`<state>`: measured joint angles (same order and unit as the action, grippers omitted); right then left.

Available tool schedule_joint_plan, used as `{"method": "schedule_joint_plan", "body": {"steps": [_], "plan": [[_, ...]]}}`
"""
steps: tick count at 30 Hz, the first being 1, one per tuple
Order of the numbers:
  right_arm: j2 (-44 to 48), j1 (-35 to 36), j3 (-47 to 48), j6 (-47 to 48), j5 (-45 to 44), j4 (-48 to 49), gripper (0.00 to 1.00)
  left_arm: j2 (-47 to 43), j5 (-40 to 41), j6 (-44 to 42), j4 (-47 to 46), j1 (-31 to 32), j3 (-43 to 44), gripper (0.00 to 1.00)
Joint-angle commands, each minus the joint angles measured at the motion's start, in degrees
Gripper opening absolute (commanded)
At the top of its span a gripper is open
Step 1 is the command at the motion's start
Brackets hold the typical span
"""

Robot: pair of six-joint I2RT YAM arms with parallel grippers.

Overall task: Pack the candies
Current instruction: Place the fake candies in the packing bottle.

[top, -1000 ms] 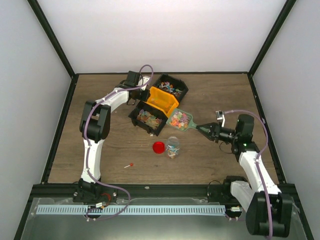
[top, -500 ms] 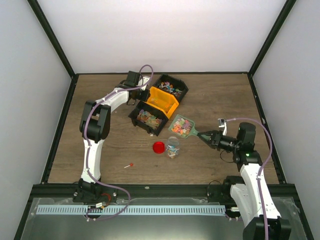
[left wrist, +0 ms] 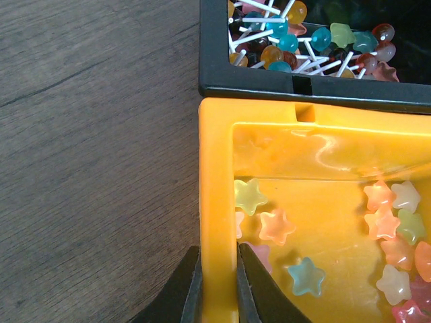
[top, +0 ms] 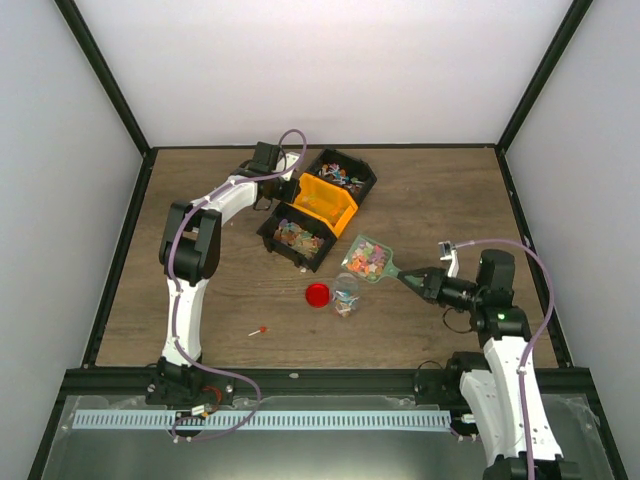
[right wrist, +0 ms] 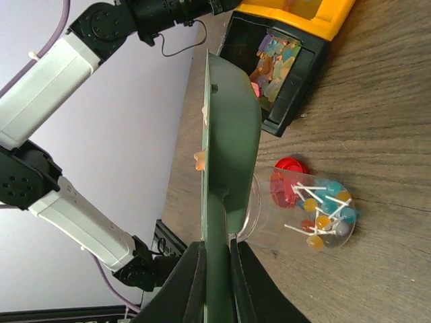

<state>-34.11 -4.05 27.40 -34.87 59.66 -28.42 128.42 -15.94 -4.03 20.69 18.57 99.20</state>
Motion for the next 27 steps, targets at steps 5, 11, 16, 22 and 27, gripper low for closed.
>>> {"method": "schedule_joint_plan", "body": {"steps": [5, 11, 16, 22, 27], "plan": [[4.8, -0.3, 2.6, 1.6, -0.5, -4.3, 0.01, 1.8, 0.1, 0.0, 3.7, 0.1, -1.2, 0.04], [5.8, -0.3, 3.3, 5.0, -2.4, -8.7, 0.01, 2.1, -0.2, 0.0, 3.7, 0.1, -1.0, 0.04], [5.5, -0.3, 6.4, 9.7, -6.2, -14.2, 0.01, 2.0, -0.2, 0.0, 3.7, 0.1, -1.0, 0.04], [5.6, -0.3, 8.1, 12.4, -8.5, -17.1, 0.01, 2.3, -0.3, 0.0, 3.9, 0.1, -0.9, 0.04], [6.0, -0.3, 8.1, 12.9, -7.6, -17.8, 0.01, 2.4, -0.4, 0.0, 3.9, 0.1, -1.0, 0.04]]}}
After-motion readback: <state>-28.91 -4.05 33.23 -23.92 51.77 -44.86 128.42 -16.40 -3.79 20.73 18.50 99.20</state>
